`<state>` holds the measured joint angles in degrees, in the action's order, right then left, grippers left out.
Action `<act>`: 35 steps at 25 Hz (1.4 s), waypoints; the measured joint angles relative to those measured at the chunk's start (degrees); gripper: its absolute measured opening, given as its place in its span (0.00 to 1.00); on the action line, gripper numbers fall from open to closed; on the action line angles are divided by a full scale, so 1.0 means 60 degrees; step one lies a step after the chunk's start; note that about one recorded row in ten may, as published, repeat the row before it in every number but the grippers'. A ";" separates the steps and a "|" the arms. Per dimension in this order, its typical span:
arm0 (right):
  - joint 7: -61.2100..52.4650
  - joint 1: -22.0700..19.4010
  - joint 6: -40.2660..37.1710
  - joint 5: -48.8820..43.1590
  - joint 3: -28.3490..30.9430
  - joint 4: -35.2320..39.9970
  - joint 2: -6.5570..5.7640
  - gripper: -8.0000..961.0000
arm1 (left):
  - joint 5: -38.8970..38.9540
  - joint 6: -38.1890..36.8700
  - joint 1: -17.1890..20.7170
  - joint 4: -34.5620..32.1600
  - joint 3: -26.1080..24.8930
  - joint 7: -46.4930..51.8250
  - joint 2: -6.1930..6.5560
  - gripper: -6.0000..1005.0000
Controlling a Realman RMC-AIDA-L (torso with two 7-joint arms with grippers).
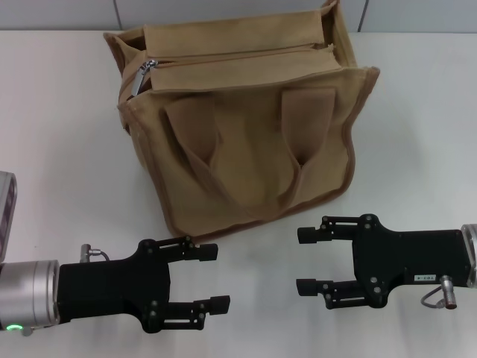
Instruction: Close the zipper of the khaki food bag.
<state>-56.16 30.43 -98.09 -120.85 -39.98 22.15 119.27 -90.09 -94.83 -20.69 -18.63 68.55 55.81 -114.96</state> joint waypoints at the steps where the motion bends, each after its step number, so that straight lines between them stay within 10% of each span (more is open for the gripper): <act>1: 0.0000 0.0008 0.0000 0.0000 0.0000 0.0000 0.0000 0.76 | 0.0000 -0.0001 -0.0006 -0.0001 -0.0001 0.0000 0.0000 0.75; 20: 0.0000 0.0040 -0.0002 -0.0001 -0.0001 0.0000 0.0000 0.76 | 0.0085 -0.0221 0.0007 -0.0016 -0.0137 -0.0015 -0.0019 0.74; 35: 0.0000 -0.0014 -0.0004 0.0016 0.0020 0.0001 -0.0015 0.76 | 0.2128 -0.2777 -0.0104 0.0791 -0.5100 -0.2035 -0.0634 0.73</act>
<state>-56.16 30.35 -98.11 -120.75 -39.87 22.16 119.17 -77.32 -111.49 -21.32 -13.88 37.95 43.60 -118.77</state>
